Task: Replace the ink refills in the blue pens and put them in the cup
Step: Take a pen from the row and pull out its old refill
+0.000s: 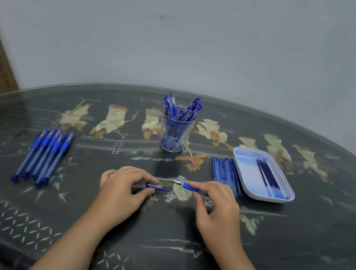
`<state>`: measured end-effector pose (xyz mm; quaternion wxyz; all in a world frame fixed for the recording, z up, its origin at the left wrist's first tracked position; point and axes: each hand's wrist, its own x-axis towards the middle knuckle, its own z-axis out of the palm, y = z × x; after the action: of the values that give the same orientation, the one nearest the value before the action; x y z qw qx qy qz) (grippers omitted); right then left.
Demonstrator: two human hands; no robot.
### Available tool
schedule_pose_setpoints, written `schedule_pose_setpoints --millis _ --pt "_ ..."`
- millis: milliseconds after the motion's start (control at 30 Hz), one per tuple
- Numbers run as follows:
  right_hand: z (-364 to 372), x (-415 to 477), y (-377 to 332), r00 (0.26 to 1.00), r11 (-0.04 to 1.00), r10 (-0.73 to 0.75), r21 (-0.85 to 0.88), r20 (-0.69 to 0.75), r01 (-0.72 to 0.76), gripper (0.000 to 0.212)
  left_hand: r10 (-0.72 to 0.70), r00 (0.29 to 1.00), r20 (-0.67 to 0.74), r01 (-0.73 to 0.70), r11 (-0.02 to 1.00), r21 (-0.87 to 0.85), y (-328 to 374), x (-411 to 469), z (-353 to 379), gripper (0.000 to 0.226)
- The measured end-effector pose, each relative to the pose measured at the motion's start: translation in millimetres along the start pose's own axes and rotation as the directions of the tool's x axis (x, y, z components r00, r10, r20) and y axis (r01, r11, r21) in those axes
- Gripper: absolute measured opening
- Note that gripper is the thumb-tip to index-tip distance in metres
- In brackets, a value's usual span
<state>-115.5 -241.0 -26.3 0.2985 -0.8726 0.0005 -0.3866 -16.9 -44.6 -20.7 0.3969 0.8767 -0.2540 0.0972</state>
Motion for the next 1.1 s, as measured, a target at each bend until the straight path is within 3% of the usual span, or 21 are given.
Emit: schedule_pose_setpoints --millis 133,267,500,700,900,1100 --pt "1 1 2 0.999 1.000 0.024 0.010 0.032 -0.024 0.023 0.020 1.000 -0.015 -0.020 1.000 -0.015 5 -2 -2 0.021" --pt "3 4 0 0.999 1.000 -0.013 0.023 0.042 0.012 0.021 0.109 0.994 0.011 -0.106 0.981 -0.160 20 -1 -1 0.028" --pt "8 2 -3 0.997 0.997 -0.076 -0.009 0.031 0.077 0.018 0.115 0.992 -0.053 -0.124 0.958 -0.260 25 1 12 0.003" --pt "8 2 -3 0.996 0.996 -0.088 -0.001 -0.032 0.088 0.020 0.119 0.991 -0.057 -0.129 0.970 -0.208 18 3 18 0.036" --pt "7 3 -3 0.996 0.997 -0.075 -0.016 -0.037 0.074 0.016 0.129 0.990 -0.048 -0.138 0.951 -0.278 27 2 12 0.012" --pt "8 2 -3 0.997 0.997 -0.074 -0.034 -0.029 0.073 0.017 0.079 0.997 -0.002 -0.077 0.966 -0.247 24 1 13 0.029"
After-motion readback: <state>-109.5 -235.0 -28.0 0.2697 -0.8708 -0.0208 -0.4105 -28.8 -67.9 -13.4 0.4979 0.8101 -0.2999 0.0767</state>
